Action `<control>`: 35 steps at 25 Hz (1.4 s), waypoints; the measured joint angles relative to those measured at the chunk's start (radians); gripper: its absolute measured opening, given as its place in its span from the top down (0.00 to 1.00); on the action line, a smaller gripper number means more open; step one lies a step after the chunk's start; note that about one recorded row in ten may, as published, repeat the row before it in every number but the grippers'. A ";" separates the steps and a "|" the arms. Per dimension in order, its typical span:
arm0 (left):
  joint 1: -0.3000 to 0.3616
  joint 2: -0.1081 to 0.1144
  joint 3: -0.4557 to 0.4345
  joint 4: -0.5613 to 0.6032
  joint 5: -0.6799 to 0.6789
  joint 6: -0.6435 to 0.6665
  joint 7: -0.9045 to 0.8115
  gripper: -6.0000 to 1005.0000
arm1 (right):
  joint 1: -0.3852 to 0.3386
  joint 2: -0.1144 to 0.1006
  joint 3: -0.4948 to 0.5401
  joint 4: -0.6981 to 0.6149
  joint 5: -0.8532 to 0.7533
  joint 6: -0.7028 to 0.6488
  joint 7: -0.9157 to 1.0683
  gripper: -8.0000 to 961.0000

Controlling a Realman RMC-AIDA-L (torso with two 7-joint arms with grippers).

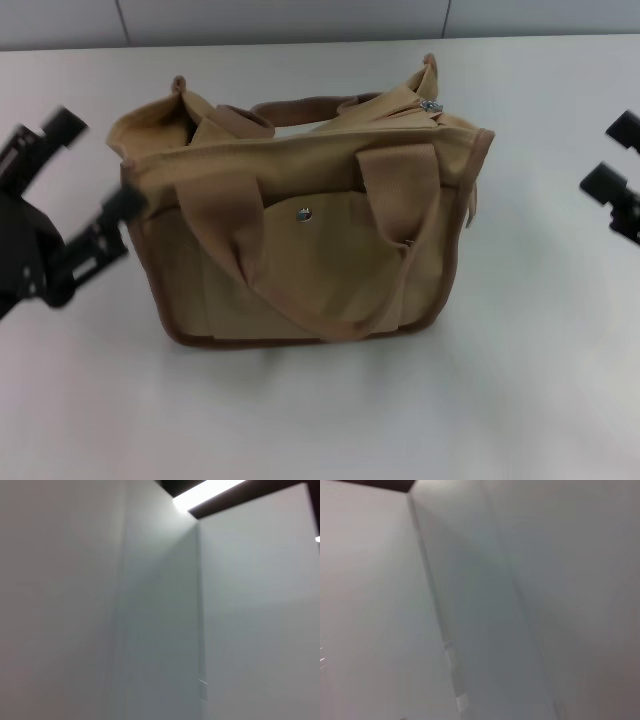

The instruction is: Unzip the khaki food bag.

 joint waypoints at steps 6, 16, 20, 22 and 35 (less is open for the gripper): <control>-0.006 0.058 0.270 0.095 0.095 0.000 -0.053 0.20 | 0.002 0.001 -0.092 -0.164 -0.252 -0.140 -0.001 0.13; -0.040 0.054 0.308 0.101 0.210 -0.047 -0.103 0.16 | 0.021 0.004 -0.103 -0.174 -0.337 -0.108 0.002 0.13; -0.047 0.054 0.312 0.102 0.227 -0.056 -0.105 0.16 | 0.023 0.004 -0.103 -0.172 -0.341 -0.102 0.002 0.13; -0.051 0.054 0.312 0.102 0.229 -0.058 -0.106 0.16 | 0.026 0.004 -0.103 -0.171 -0.343 -0.101 0.001 0.13; -0.054 0.052 0.309 0.103 0.236 -0.063 -0.107 0.16 | 0.048 0.005 -0.103 -0.135 -0.343 -0.062 -0.001 0.13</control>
